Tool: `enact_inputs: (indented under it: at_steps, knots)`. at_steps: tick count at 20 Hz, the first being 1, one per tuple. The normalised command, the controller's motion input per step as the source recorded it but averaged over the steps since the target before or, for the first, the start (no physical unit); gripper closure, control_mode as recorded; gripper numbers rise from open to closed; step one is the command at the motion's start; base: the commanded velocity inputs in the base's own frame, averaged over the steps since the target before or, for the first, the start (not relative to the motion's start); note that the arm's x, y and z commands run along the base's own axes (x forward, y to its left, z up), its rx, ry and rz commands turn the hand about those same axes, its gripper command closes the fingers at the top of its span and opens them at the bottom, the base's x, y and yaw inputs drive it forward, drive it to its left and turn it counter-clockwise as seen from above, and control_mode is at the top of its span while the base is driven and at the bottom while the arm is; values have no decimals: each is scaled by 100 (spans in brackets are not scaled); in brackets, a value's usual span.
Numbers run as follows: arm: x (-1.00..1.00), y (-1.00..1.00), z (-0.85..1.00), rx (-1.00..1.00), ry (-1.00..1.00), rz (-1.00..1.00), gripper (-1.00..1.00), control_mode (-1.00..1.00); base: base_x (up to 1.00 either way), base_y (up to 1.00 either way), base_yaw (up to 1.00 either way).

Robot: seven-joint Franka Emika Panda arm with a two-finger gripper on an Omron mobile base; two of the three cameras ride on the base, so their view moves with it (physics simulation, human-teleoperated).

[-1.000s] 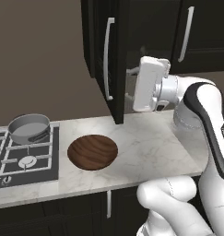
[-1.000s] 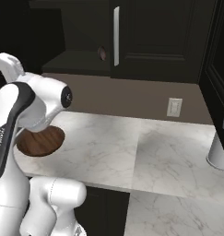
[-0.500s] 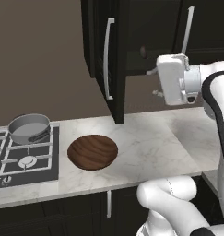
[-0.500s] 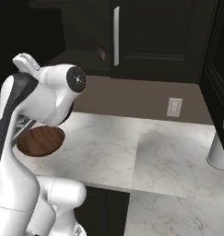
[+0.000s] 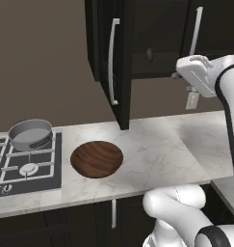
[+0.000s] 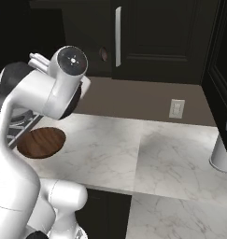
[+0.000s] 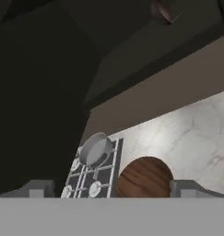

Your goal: Open the cabinet and move the ladle to the pot. Then close the cabinet.

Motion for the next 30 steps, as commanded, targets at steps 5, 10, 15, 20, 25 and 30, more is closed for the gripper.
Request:
enact_inputs:
  at_steps: [5,10,15,20,25,30]
  knots:
    - [3,-65,0,-31,-18,-9,-100,-100,0,0,0]
    - [0,-51,0,-25,-14,-7,-100,-100,0,0,0]
    - [0,-31,5,-15,-7,-5,-100,-100,0,0,0]
    - [0,-9,32,0,-1,-2,-100,-100,0,0,0]
    - [13,-7,13,-3,-7,-1,-100,-100,0,0,0]
    - [28,-15,0,-12,-11,-3,-100,-100,0,0,0]
